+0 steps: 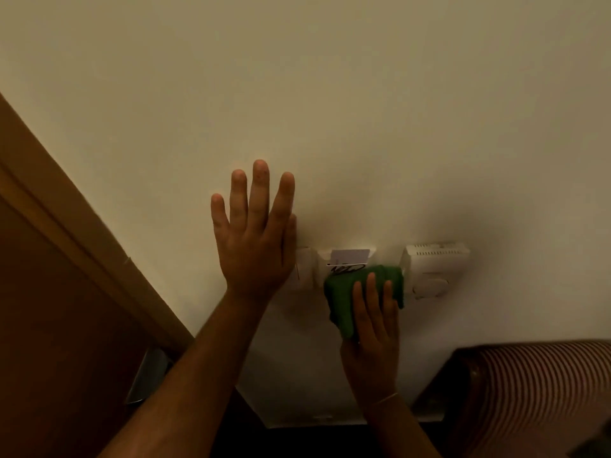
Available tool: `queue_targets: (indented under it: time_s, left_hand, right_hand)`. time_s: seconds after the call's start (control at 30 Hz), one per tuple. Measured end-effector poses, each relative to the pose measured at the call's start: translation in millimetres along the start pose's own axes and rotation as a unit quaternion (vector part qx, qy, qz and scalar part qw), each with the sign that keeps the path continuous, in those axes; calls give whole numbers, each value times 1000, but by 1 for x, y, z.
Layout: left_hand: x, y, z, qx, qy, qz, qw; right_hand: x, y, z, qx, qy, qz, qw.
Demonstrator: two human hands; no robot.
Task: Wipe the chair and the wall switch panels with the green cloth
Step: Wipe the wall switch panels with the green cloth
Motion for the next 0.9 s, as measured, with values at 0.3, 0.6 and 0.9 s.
queue_targets:
  time_s: [0.3,0.6,0.9]
  left_hand:
    - [1,-1,-3,3,4,5,1000]
    - [1,-2,-2,6,8,6,1000]
    - [-2,-4,-1,6,12,14,1000]
  right_hand:
    - [-23,-34,0,-8,32,71,997]
    - [-19,-29,4,88,-17,1,996]
    - [-16,-26,4,-39,51,109,992]
Point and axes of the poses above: each hand's wrist, its own z-axis towards the middle knuckle, its own x-axis out of the back of the hand, y = z × x, the point moved 2 cm from there along z, towards the middle knuckle, and after that the axes turned 3 degrees about -z, right-handed, at the moved point
